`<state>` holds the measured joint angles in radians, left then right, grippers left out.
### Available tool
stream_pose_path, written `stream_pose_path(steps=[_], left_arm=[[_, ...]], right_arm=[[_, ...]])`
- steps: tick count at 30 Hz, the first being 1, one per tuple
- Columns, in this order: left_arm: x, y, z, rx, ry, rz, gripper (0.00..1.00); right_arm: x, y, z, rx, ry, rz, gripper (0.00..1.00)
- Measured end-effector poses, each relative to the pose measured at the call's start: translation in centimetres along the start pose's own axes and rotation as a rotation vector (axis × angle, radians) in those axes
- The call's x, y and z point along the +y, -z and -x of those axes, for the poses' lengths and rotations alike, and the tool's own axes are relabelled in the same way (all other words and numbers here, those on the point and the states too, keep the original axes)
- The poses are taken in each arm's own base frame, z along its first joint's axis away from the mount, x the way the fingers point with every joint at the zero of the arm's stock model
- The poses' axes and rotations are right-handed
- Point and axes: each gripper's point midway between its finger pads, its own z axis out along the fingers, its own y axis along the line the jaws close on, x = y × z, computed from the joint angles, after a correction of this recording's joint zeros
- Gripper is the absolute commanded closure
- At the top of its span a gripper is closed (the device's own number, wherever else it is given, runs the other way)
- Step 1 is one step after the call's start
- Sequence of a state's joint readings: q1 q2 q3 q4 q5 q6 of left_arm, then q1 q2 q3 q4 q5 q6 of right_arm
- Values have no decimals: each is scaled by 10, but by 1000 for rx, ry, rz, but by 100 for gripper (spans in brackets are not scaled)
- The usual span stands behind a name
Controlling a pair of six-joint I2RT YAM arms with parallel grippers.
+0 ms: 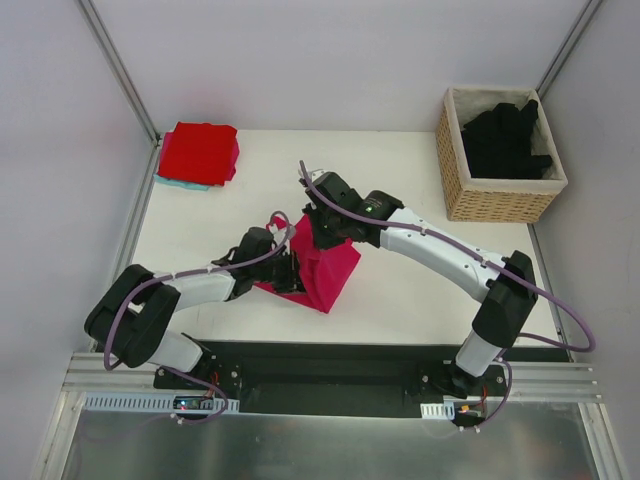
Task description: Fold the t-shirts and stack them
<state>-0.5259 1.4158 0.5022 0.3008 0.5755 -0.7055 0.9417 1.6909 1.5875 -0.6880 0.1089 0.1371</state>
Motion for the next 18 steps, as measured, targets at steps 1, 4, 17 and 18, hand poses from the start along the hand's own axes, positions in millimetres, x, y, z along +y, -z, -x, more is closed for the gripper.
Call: stream_pose_path(steps=[1,4,17,18], left_arm=[[-5,-4,-4,11,-4,-11,100],[-10,-12,-13,37,2,-25,100],[-10,-25,-22,33,73,4,100],[-9,-26,-23,37,77,7,100]], right_arm=[[0,0,0,1,0,0,99],[0,0,0,1,1,0,99],[-2,0,2,-10,14,-13,99],[-3,0,3,-14,18,-15,99]])
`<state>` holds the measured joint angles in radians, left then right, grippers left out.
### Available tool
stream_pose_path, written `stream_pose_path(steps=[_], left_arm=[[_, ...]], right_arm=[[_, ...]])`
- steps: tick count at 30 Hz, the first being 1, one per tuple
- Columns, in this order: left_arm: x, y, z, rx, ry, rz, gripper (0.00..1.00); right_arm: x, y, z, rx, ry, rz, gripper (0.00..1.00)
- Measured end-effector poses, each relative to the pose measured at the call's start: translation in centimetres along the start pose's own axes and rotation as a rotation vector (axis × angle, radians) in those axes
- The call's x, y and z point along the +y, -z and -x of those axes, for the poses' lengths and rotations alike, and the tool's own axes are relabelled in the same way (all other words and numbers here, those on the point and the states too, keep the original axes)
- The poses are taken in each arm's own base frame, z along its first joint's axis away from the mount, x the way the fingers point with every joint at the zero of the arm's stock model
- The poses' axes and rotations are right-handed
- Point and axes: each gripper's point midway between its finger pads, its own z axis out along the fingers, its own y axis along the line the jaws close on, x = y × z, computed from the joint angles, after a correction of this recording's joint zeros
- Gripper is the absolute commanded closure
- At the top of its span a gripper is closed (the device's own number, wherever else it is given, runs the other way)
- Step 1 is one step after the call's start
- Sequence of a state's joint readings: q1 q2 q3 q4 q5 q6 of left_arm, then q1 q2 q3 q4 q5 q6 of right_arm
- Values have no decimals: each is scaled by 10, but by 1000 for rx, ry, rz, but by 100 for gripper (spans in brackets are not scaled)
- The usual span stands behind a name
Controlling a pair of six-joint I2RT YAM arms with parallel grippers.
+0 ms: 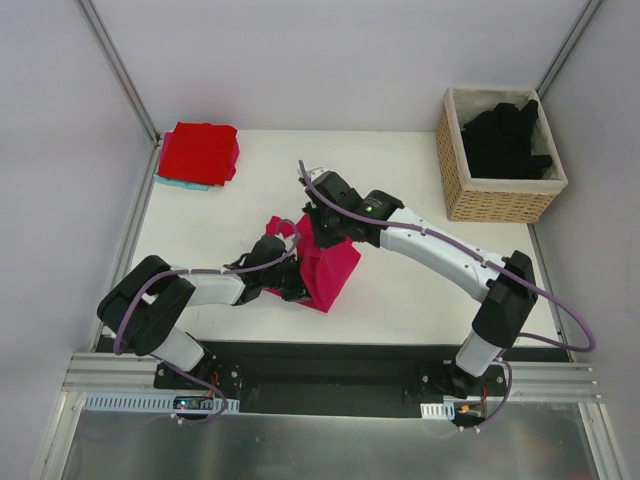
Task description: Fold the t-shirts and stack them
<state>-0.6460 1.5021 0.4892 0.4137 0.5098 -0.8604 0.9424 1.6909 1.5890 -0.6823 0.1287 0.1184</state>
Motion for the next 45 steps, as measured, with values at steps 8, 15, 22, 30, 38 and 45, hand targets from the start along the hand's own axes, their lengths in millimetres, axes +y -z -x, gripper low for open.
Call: stream_pose_path(steps=[8,15,22,30,38,45], left_arm=[[14,-5,-1,-33,39,54,100],[15,-6,3,-60,38,59,100],[18,-6,5,-69,40,74,100],[23,-2,6,-84,50,118,87],[-9,75,57,-322,-86,313,49],[-90,187,96,-630,-193,258,58]], right_arm=[[10,23,43,-107,31,26,99],[12,27,49,-120,53,33,99],[31,19,48,-105,55,127,99],[52,-3,39,-26,39,219,99],[58,0,45,-19,38,243,99],[67,5,54,-35,25,278,99]])
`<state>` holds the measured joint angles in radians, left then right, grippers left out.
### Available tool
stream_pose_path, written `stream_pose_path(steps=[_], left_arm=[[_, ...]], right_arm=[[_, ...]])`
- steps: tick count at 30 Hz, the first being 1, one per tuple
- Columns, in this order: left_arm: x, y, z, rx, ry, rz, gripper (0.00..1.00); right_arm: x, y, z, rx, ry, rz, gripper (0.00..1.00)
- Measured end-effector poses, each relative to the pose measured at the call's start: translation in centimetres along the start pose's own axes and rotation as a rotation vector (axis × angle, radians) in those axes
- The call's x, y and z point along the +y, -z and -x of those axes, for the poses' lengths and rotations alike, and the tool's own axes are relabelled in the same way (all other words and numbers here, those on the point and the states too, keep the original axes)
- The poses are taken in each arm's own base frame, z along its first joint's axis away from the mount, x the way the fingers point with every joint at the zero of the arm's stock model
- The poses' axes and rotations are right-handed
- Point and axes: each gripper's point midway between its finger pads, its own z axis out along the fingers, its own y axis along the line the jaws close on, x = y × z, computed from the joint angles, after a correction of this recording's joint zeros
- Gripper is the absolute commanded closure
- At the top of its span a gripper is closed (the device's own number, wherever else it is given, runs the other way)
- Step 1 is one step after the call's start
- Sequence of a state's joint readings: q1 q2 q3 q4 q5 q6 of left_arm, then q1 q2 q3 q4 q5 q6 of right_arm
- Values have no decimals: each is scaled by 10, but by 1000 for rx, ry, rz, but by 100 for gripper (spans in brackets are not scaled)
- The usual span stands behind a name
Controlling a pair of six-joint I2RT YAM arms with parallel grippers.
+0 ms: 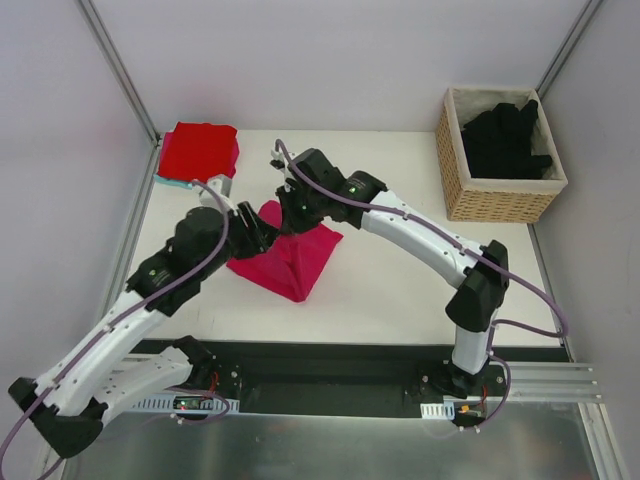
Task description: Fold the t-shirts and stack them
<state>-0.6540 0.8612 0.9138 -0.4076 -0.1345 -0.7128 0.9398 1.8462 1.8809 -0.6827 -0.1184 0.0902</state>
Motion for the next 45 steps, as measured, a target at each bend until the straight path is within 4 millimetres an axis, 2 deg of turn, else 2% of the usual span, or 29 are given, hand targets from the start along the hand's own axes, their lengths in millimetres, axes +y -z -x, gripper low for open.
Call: stream_pose_path(steps=[3,6,13,15,17,20,21,25,30,32,35,39,40,41,42,43,45], left_arm=[[-19,34,35,-123,16,-77,64],[-24,50,45,-157,21,-99,69],[-14,55,35,-123,14,-64,82],[-9,55,30,-116,17,-60,82],[-3,52,22,-99,19,-49,77],[7,42,7,-54,9,-18,64],[9,38,2,-36,4,-10,63],[19,19,-20,68,-16,45,62],[24,10,-29,112,-44,71,62],[25,8,-29,120,-56,77,62],[25,6,-29,133,-74,86,61],[19,6,-22,128,-96,79,55],[16,6,-19,125,-99,73,49],[13,6,-16,123,-104,67,48],[10,7,-13,119,-110,60,47],[9,7,-12,117,-115,56,44],[4,7,-9,116,-121,45,41]], right_arm=[[-4,-11,-11,47,-10,-10,99],[-6,-19,-19,78,-21,-12,99],[-5,-25,-23,97,-56,-9,99],[-5,-25,-23,96,-64,-9,99],[-7,-25,-22,90,-69,-26,99],[-17,-24,-19,63,-71,-85,99],[-23,-21,-20,53,-69,-112,99],[-50,5,-25,10,-64,-261,99],[-89,63,-30,-45,-111,-501,99],[-101,83,-40,-41,-149,-583,99],[-118,112,-69,13,-222,-708,99],[-128,124,-100,90,-312,-801,99],[-129,124,-106,102,-327,-813,89],[-131,123,-113,116,-347,-828,77],[-134,122,-122,131,-368,-848,54],[-137,122,-131,147,-384,-869,46],[-146,123,-153,183,-401,-919,39]])
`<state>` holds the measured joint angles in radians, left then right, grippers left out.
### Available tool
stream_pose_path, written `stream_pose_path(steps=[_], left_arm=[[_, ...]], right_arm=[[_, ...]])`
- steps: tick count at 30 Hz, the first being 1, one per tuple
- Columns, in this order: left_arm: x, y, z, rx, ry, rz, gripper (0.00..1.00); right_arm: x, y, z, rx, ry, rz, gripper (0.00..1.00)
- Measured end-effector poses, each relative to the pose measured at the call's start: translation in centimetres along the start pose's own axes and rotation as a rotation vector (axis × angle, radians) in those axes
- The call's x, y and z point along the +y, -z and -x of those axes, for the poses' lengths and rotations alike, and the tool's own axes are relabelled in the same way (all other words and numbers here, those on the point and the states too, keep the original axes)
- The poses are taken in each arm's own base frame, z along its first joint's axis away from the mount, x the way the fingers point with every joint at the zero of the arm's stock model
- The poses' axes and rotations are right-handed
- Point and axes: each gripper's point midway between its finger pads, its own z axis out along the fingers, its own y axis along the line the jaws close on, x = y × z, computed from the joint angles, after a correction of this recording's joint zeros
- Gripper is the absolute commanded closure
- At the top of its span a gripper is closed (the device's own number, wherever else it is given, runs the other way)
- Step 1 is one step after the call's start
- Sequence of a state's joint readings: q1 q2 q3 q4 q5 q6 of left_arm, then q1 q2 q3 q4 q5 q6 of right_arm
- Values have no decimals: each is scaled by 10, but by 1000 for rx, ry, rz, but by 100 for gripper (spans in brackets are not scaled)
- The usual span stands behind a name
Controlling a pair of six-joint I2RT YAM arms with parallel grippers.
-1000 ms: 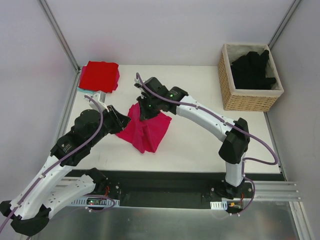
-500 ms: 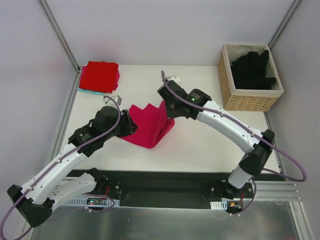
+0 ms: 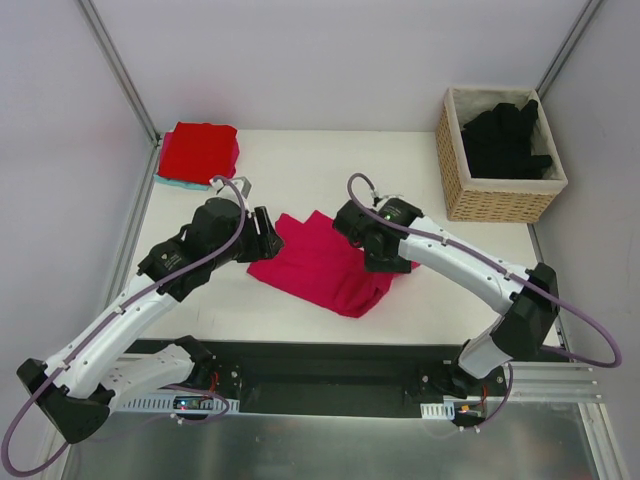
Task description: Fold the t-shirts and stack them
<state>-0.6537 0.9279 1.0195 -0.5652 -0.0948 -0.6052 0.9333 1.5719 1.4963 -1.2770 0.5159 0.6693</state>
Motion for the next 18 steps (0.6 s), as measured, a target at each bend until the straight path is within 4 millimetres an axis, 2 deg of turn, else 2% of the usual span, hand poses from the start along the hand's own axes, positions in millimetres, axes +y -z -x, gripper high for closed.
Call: stream_pose_path(steps=[4,9,13,18], left_arm=[[-3,2,3,-3,-19,-12,40],[-1,2,3,-2,-27,-11,37],[4,-4,3,16,-30,3,37],[16,-22,-3,71,-30,52,36]], right_arm=[[-20,-14,-22,44,13,-84,40],[-21,-14,-24,27,-29,-103,38],[-22,-7,-16,-30,-48,-98,38],[-13,9,15,-109,-48,-63,39]])
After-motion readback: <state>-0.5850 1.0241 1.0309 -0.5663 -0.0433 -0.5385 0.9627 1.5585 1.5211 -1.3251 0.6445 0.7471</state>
